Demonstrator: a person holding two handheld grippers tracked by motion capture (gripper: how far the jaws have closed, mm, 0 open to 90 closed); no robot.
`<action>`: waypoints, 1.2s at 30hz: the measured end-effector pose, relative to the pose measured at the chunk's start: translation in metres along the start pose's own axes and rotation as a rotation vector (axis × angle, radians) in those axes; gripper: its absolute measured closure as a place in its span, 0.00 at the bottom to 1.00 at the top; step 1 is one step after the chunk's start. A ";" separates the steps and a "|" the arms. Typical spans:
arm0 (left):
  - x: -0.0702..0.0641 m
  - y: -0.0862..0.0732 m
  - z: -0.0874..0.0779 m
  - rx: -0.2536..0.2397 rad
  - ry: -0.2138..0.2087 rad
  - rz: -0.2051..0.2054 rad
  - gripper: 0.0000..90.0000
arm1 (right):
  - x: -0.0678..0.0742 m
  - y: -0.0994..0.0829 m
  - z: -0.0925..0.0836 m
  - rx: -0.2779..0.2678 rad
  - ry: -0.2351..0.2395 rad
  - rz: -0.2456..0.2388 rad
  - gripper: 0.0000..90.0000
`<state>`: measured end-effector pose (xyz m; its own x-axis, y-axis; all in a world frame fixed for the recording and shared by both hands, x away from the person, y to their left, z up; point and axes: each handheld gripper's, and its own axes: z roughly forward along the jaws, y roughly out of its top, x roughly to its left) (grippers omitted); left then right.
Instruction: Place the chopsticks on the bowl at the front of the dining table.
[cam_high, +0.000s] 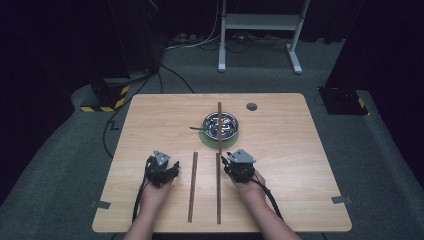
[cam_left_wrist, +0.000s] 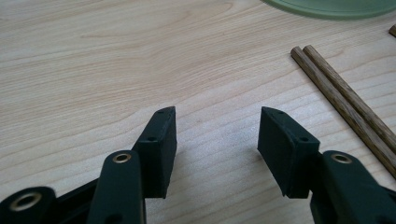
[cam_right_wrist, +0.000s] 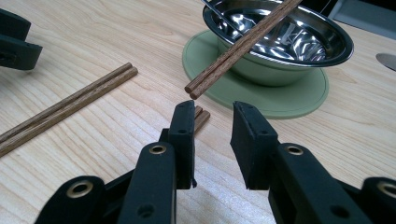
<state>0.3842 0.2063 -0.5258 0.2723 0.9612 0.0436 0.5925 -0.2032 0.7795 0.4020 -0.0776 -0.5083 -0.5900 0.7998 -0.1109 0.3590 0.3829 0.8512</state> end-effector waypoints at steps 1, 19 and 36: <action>0.000 0.000 0.000 0.002 0.001 0.003 0.52 | 0.000 0.000 0.000 -0.001 0.000 -0.002 0.77; -0.002 0.000 0.000 0.001 0.007 0.016 0.53 | 0.001 0.001 0.002 0.003 -0.001 0.000 0.78; -0.004 -0.001 -0.001 -0.001 0.015 0.029 0.54 | 0.002 0.001 0.004 0.005 0.000 -0.017 0.77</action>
<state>0.3823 0.2029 -0.5259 0.2781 0.9576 0.0753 0.5835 -0.2307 0.7786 0.4039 -0.0740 -0.5098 -0.5960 0.7931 -0.1255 0.3525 0.3988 0.8466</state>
